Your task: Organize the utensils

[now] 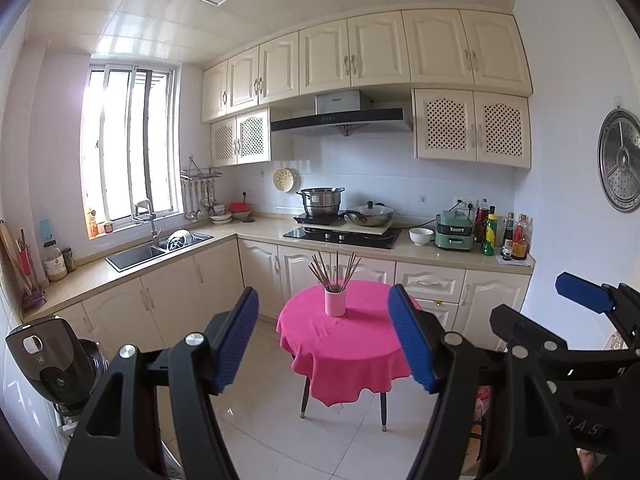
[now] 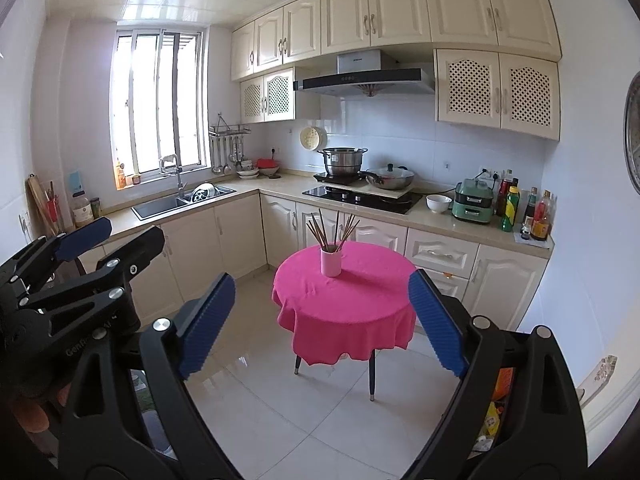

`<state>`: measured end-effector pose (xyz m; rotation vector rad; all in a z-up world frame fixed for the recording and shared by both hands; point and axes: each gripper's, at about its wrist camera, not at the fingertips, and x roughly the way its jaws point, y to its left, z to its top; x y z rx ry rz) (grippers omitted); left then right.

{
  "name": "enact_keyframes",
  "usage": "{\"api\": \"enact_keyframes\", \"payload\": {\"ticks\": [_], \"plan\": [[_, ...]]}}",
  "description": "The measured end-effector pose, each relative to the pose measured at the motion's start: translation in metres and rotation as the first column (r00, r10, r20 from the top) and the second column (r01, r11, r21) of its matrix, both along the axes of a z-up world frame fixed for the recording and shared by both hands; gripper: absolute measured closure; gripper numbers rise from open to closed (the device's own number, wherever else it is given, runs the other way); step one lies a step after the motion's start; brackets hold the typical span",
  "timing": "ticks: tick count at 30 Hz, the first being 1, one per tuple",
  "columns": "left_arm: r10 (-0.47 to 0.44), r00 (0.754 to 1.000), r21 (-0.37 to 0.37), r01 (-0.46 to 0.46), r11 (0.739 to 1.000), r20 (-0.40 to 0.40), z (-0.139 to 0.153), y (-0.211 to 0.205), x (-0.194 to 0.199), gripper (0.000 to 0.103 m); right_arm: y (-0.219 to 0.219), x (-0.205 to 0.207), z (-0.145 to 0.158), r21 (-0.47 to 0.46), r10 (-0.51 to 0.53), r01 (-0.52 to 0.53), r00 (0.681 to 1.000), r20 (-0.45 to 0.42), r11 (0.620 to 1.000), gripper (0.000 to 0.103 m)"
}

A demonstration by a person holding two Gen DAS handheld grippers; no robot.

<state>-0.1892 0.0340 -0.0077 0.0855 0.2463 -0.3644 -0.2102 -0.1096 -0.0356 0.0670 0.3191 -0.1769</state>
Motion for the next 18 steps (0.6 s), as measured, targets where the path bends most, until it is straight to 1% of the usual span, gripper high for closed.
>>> {"api": "enact_keyframes", "payload": {"ticks": [18], "plan": [[-0.02,1.0,0.0,0.02,1.0,0.004,0.0017,0.0034,-0.0044,0.037,0.0029,-0.0057,0.0011,0.0,-0.017,0.017,1.0,-0.001,1.0,0.016]]}}
